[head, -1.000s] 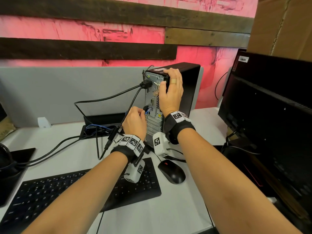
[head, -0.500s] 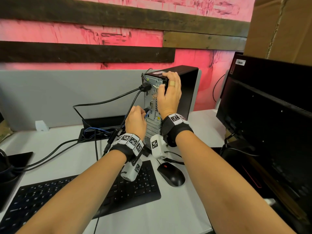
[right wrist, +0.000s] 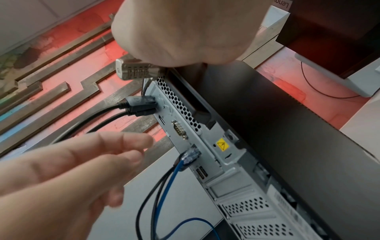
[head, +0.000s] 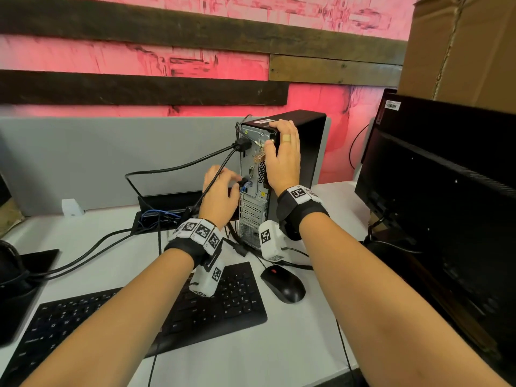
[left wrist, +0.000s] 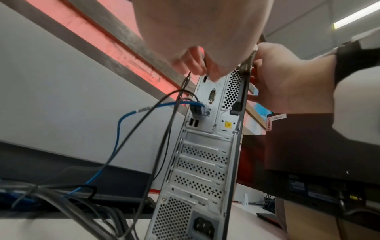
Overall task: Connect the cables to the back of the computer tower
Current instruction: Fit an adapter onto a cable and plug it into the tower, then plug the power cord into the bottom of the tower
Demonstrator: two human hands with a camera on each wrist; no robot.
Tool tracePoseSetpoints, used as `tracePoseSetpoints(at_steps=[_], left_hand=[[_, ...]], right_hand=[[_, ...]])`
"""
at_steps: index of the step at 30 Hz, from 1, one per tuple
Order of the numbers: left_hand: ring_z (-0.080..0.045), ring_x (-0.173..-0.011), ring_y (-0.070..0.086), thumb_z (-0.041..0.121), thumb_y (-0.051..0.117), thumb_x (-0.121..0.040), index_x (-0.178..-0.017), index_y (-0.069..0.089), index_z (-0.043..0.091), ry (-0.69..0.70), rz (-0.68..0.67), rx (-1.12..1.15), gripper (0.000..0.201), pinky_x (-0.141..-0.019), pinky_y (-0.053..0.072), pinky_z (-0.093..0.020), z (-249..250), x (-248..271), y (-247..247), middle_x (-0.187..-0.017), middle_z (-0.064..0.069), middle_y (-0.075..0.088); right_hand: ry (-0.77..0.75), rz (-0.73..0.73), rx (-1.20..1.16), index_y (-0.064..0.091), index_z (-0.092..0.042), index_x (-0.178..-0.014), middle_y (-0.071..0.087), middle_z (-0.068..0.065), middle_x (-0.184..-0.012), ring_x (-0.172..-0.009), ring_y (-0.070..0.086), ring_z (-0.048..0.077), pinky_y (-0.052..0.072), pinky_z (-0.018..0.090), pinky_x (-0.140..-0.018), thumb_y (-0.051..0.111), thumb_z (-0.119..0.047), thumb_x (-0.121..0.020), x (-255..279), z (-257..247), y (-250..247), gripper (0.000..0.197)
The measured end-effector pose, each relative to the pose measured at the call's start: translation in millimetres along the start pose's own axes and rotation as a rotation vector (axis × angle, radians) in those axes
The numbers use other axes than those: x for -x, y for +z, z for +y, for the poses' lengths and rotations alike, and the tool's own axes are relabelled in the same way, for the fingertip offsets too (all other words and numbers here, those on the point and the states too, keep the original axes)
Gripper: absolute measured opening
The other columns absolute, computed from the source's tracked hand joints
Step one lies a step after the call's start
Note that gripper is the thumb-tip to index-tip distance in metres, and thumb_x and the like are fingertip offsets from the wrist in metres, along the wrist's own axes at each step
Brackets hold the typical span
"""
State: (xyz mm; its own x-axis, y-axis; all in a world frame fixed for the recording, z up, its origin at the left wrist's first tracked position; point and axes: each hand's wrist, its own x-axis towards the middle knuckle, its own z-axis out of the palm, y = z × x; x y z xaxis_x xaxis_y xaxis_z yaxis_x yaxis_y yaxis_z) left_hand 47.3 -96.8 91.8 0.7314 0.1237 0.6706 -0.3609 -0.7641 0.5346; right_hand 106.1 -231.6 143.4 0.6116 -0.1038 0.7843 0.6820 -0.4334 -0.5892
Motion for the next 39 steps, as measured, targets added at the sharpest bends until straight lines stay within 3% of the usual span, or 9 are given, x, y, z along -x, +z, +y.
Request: tracePoseSetpoints(at_steps=[5,8,10,13,21,27,33,37,39], left_hand=[[-0.005,-0.059,0.052,0.01,0.047,-0.094,-0.096,0.064,0.018,0.033,-0.443,-0.001,0.019,-0.058,0.043,-0.016,-11,18,-14,-0.075,0.011,0.057],[-0.02,-0.095,0.065,0.003,0.042,-0.091,-0.09,0.064,0.024,-0.139,-0.792,-0.227,0.03,-0.087,0.054,-0.034,-51,26,-13,-0.101,0.0,0.067],[-0.024,-0.123,0.052,-0.002,0.039,-0.09,-0.111,0.063,0.023,-0.242,-1.002,-0.461,0.04,-0.104,0.043,-0.034,-69,35,-13,-0.131,-0.006,0.055],[-0.024,-0.131,0.043,-0.002,0.041,-0.091,-0.138,0.045,0.026,-0.331,-1.101,-0.627,0.056,-0.104,0.041,-0.029,-84,45,-17,-0.145,-0.008,0.037],[-0.023,-0.112,0.06,-0.004,0.043,-0.09,-0.118,0.063,0.01,-0.368,-0.906,-0.385,0.037,-0.093,0.049,-0.028,-91,45,-8,-0.122,-0.012,0.061],[-0.026,-0.126,0.048,0.007,0.047,-0.09,-0.128,0.056,0.013,-0.409,-0.738,-0.353,0.04,-0.103,0.042,-0.034,-78,37,5,-0.137,-0.009,0.049],[-0.019,-0.12,0.052,0.005,0.052,-0.089,-0.132,0.045,0.004,-0.453,-0.357,0.215,0.043,-0.104,0.043,-0.034,-42,18,10,-0.133,-0.009,0.051],[-0.014,-0.09,0.062,0.0,0.042,-0.091,-0.099,0.064,0.011,-0.374,-0.234,0.286,0.026,-0.083,0.051,-0.022,-17,21,12,-0.108,-0.006,0.066],[-0.007,-0.077,0.053,0.008,0.042,-0.094,-0.093,0.067,0.01,-0.356,-0.111,0.163,0.026,-0.066,0.039,-0.01,-16,21,13,-0.098,0.0,0.066]], right_hand=[[-0.013,-0.021,-0.002,0.054,-0.013,-0.127,0.046,0.006,-0.142,-0.142,0.029,0.019,0.018,0.026,-0.116,0.043,-0.016,-0.088,-1,4,-1,0.04],[-0.033,-0.063,-0.03,0.054,-0.011,-0.129,0.043,0.009,-0.145,-0.143,0.026,0.021,0.015,0.024,-0.117,0.043,-0.014,-0.088,-1,8,-5,0.042],[-0.051,-0.093,-0.048,0.053,-0.011,-0.13,0.041,0.011,-0.146,-0.144,0.025,0.023,0.014,0.026,-0.117,0.044,-0.01,-0.088,-1,10,-9,0.044],[-0.049,-0.101,-0.068,0.053,-0.01,-0.13,0.041,0.012,-0.146,-0.145,0.024,0.024,0.015,0.028,-0.118,0.042,-0.008,-0.085,-1,8,-10,0.046],[-0.007,-0.045,-0.07,0.053,-0.011,-0.128,0.042,0.011,-0.145,-0.144,0.025,0.022,0.013,0.023,-0.116,0.038,-0.007,-0.082,1,5,-1,0.049],[-0.031,-0.004,-0.086,0.054,-0.008,-0.127,0.044,0.011,-0.143,-0.144,0.026,0.023,0.014,0.023,-0.116,0.037,-0.003,-0.081,1,5,4,0.049],[-0.026,0.057,-0.089,0.051,-0.005,-0.131,0.041,0.013,-0.147,-0.144,0.025,0.027,0.014,0.027,-0.119,0.036,-0.001,-0.084,6,5,10,0.05],[-0.022,0.145,-0.097,0.05,-0.007,-0.134,0.039,0.012,-0.149,-0.144,0.026,0.026,0.016,0.03,-0.119,0.037,-0.004,-0.088,11,1,18,0.047],[-0.002,0.21,-0.123,0.045,-0.009,-0.14,0.033,0.012,-0.153,-0.144,0.026,0.024,0.018,0.029,-0.118,0.038,-0.012,-0.094,22,1,27,0.047]])
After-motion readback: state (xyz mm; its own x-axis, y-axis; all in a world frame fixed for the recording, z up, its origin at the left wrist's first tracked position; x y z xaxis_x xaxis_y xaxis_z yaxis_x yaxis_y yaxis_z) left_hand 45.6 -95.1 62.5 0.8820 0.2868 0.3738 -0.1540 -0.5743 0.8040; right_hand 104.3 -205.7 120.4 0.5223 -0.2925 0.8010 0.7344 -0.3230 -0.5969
